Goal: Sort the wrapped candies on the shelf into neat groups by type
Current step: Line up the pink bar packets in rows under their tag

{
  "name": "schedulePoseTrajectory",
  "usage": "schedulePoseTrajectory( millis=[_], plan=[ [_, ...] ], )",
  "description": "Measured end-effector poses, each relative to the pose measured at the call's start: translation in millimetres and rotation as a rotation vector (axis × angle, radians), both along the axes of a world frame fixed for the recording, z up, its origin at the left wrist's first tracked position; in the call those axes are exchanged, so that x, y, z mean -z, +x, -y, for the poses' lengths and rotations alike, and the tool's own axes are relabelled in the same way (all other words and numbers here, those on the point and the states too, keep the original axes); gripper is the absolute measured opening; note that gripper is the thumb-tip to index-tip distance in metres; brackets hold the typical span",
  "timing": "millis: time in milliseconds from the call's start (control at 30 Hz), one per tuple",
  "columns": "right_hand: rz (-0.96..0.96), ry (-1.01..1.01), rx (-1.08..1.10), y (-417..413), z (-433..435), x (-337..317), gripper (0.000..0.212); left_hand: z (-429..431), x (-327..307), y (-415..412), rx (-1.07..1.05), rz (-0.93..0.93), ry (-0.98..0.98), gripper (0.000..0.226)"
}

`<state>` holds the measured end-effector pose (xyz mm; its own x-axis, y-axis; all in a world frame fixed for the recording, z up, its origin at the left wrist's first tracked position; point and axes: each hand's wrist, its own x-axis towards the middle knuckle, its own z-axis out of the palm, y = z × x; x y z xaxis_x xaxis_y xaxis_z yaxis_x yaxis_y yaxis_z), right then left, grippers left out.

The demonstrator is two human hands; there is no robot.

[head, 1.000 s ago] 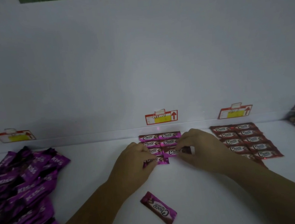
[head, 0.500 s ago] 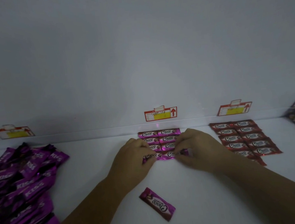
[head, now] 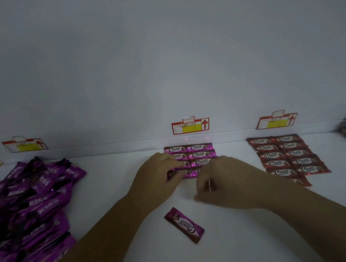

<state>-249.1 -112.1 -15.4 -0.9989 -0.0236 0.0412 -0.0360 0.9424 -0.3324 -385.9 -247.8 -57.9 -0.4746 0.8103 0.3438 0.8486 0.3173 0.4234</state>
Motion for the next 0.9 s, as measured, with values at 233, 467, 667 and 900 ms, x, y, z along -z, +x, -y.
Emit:
schedulePoseTrajectory(
  millis=[233, 467, 667, 900],
  plan=[
    [0.116, 0.167, -0.017, 16, 47, 6, 0.038, 9, -40, 11, 0.001, 0.170, -0.026, 0.015],
    [0.135, 0.122, 0.136, 11, 48, 13, 0.036, 45, -41, 13, -0.173, 0.388, -0.483, 0.028],
    [0.027, 0.051, 0.117, 8, 52, 27, 0.039, 49, -19, 30, -0.151, 0.447, -0.328, 0.018],
    [-0.077, -0.023, 0.012, 2, 23, 18, 0.019, 42, -13, 26, -0.011, 0.184, -0.358, 0.021]
  ],
)
